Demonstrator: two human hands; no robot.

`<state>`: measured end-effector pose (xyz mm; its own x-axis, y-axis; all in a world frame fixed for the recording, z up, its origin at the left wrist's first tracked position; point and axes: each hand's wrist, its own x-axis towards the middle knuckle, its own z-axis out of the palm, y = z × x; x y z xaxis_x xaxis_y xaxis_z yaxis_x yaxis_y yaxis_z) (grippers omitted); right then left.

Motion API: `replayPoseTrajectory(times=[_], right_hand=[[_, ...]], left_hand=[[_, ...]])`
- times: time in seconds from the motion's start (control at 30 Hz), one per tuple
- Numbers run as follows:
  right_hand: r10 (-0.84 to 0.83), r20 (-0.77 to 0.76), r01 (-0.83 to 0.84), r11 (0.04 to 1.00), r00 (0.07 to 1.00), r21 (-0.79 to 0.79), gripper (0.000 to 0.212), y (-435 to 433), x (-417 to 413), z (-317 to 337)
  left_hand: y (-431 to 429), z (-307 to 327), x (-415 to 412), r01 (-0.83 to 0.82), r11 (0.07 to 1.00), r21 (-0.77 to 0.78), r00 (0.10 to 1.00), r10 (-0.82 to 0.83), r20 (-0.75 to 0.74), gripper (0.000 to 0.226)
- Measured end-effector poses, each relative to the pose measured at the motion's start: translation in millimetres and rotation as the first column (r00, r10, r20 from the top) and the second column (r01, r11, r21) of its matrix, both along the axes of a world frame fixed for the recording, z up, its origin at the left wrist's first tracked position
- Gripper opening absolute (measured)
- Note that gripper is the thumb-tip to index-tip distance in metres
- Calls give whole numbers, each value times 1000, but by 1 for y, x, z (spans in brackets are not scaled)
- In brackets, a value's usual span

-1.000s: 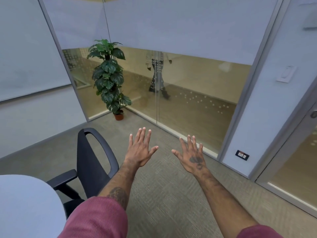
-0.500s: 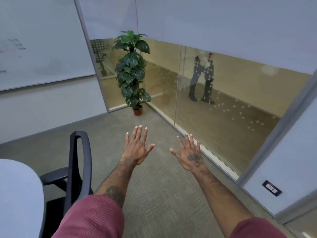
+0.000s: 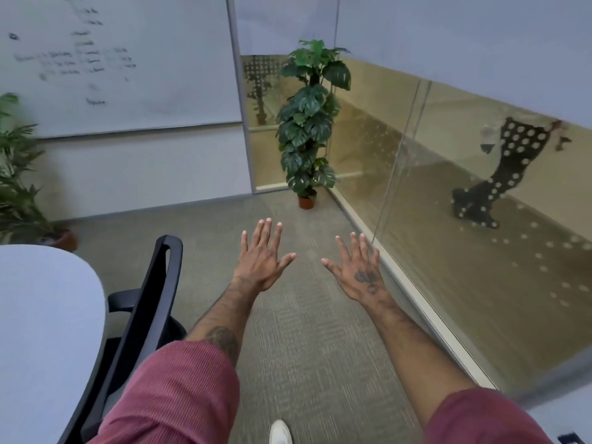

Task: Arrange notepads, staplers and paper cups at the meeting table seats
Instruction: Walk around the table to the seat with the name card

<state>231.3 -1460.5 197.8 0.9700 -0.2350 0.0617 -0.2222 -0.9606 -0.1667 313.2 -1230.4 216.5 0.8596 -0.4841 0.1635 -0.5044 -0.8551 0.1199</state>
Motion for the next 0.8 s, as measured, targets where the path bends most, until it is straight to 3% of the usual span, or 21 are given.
replayPoseTrajectory(times=[0.8], right_hand=[[202, 48, -203, 979, 978, 11, 94, 59, 331, 0]], left_hand=[[71, 15, 272, -212, 977, -10, 977, 212, 6, 83]])
